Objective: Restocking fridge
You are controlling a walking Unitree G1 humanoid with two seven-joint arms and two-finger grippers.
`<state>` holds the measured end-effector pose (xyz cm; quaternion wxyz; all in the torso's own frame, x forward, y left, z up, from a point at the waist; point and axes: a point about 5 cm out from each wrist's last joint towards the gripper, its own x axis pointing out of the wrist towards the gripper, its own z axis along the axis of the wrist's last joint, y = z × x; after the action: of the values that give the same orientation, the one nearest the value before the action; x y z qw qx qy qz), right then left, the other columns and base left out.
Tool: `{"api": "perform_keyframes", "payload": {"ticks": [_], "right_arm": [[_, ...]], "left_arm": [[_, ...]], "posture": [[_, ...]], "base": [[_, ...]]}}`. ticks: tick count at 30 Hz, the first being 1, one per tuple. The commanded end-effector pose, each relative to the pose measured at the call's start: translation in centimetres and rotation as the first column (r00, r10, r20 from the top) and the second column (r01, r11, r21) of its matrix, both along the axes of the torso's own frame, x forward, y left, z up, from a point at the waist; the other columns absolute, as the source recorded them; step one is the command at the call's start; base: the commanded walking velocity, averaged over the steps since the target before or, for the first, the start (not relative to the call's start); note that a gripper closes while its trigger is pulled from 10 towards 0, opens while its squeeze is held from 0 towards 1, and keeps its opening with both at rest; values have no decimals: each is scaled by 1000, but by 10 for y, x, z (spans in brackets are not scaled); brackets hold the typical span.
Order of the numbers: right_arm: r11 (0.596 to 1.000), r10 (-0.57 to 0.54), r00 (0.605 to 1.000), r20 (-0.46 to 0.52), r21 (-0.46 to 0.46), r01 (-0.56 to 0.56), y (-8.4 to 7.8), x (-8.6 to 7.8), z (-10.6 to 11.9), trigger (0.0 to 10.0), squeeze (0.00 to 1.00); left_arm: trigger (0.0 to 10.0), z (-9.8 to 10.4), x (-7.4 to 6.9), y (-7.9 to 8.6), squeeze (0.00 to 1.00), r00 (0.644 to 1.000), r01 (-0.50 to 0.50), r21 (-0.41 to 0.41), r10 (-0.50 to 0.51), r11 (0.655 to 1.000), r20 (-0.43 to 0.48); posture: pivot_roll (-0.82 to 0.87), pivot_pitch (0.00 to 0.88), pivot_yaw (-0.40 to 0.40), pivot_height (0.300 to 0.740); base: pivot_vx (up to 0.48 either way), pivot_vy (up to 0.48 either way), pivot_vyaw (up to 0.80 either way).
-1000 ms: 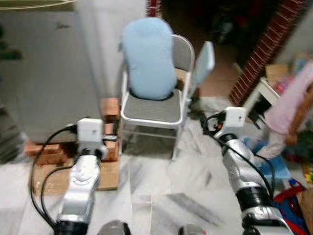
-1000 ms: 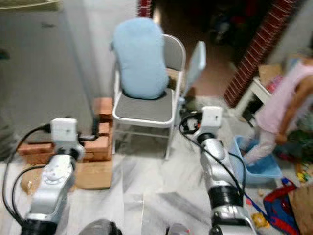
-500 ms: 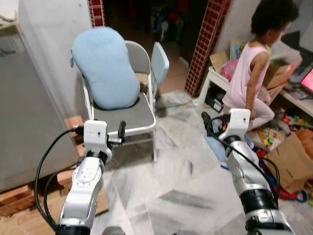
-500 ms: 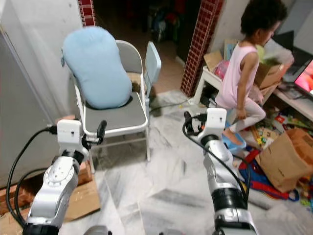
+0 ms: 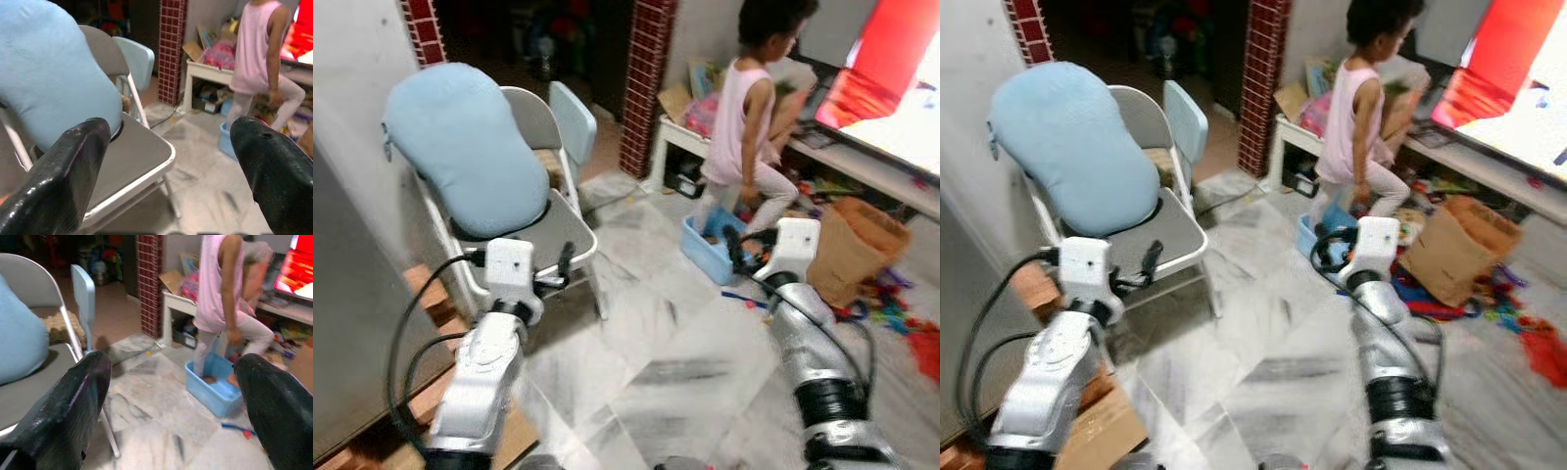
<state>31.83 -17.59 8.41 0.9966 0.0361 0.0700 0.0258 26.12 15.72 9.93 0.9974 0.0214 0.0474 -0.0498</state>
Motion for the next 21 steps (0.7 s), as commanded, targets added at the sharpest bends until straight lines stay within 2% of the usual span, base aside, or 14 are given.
{"api": "perform_keyframes", "payload": {"ticks": [1,9,13,16,19,21], "right_arm": [[999,-30,999,13,-13,30,-11,1,6,10000,0],[999,-39,999,6,-16,40,-12,0,5,10000,0],[999,-42,999,-2,-16,42,-12,-1,4,10000,0],[999,-42,999,-7,-13,42,-11,-2,3,10000,0],[999,-41,999,-9,-8,41,-11,-2,2,10000,0],[999,-40,999,-8,-7,40,-10,-2,2,10000,0]], "left_arm": [[10000,5,1,-14,0,998,59,-28,-59,998,10],[10000,2,-3,-23,0,991,137,18,-137,990,-4],[10000,1,-4,-28,0,985,171,67,-170,983,-20],[10000,-1,-4,-30,0,981,192,75,-189,979,-43],[10000,-2,-6,-32,0,978,206,69,-203,976,-54],[10000,-2,-6,-33,0,976,215,71,-211,974,-52]], "posture": [[55,0,-49,740],[54,0,-49,740],[55,0,-51,740],[57,0,-52,740],[58,0,-52,740],[60,0,-53,740]], "base": [[0,461,-800],[-62,418,-800],[-233,0,-800],[-347,0,-800],[-394,0,-513],[0,-446,0]]}}
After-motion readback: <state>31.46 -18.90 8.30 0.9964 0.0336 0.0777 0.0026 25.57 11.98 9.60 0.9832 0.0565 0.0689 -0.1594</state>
